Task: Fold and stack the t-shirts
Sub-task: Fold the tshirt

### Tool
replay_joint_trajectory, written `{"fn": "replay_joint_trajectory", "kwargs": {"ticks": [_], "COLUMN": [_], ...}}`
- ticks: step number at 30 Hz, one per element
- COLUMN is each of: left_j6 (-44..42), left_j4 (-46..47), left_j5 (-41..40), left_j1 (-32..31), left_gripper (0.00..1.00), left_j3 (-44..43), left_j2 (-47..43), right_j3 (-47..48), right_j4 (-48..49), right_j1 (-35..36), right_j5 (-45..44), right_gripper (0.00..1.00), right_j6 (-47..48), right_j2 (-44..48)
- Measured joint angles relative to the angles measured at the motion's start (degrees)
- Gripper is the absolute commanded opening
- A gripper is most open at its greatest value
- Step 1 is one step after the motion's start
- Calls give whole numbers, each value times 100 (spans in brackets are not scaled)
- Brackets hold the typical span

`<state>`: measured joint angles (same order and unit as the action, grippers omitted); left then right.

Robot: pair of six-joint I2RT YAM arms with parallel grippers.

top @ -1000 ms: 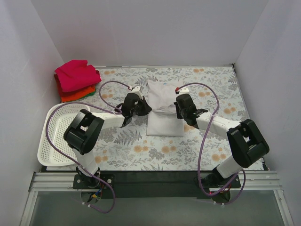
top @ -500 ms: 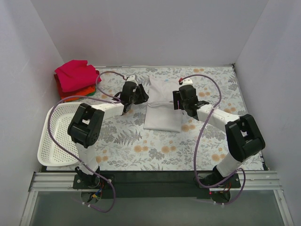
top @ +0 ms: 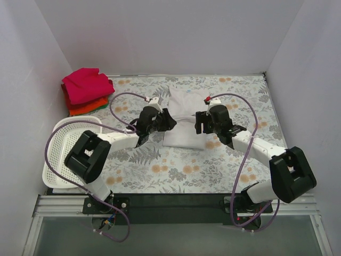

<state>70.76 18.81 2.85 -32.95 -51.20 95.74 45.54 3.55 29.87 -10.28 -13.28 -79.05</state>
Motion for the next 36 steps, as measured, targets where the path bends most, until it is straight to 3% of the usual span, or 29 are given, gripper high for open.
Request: {"fn": "replay_joint_trajectory", "kwargs": {"ticks": [7,17,36], "left_j6": [260,450,955], "left_j4": [481,1259,2531], "left_j5": [190,136,-1047], "left_j1": [-581,-1067,-2238], "left_gripper": [38,38,37], "left_j3": [636,879,1878], "left_j2": [210,671,752], "right_j3": [-37,-216,-509], "right_j4": [229,407,363], "right_j1": [98,166,616], "right_j5": [492,393,315], "right_gripper": [65,65,66], "right_j6": [-101,-170,-157], "right_j2": [-308,-372,-146]}}
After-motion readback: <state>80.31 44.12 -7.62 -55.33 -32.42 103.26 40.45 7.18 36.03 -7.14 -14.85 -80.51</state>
